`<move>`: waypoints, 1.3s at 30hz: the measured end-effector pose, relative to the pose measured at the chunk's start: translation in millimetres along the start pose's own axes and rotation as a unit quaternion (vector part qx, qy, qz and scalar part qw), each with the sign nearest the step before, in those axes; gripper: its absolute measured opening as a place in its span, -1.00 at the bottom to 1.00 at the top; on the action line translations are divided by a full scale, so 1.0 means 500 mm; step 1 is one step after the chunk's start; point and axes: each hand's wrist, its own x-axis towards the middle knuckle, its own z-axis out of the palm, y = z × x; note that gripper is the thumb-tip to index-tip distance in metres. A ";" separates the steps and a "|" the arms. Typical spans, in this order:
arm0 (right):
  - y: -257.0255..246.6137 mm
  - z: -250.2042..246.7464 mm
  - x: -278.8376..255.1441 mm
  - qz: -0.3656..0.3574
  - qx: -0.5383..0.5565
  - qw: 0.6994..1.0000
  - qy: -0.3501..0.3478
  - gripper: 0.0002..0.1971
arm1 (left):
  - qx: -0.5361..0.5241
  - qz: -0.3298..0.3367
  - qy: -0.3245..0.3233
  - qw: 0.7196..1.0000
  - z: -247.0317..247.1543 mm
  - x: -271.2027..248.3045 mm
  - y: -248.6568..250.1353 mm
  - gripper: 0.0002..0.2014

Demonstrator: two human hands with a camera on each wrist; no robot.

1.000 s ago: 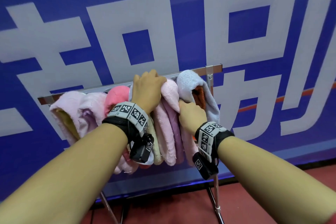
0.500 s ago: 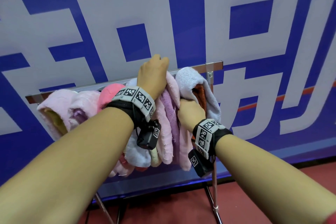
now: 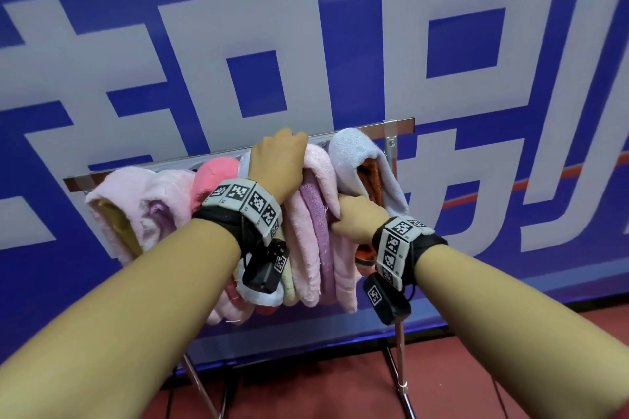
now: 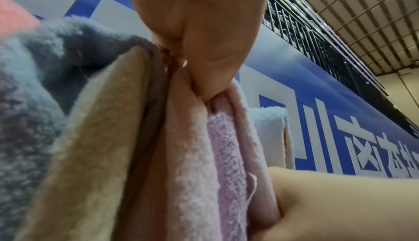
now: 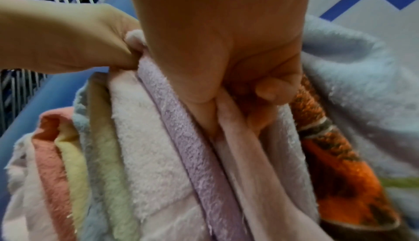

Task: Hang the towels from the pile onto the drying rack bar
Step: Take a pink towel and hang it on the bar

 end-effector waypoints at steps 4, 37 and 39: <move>0.000 -0.032 -0.038 -0.005 -0.011 1.000 0.009 -0.73 | -0.051 -0.011 -0.009 0.999 -0.013 -0.028 0.001 -0.69; -0.094 -0.137 -0.025 -0.150 -0.283 0.920 0.225 -0.57 | -0.442 -0.167 -0.145 0.869 0.061 -0.144 0.095 -0.75; -0.087 -0.144 -0.023 -0.138 -0.275 0.925 0.224 -0.63 | -0.443 -0.167 -0.164 0.866 0.057 -0.139 0.099 -0.77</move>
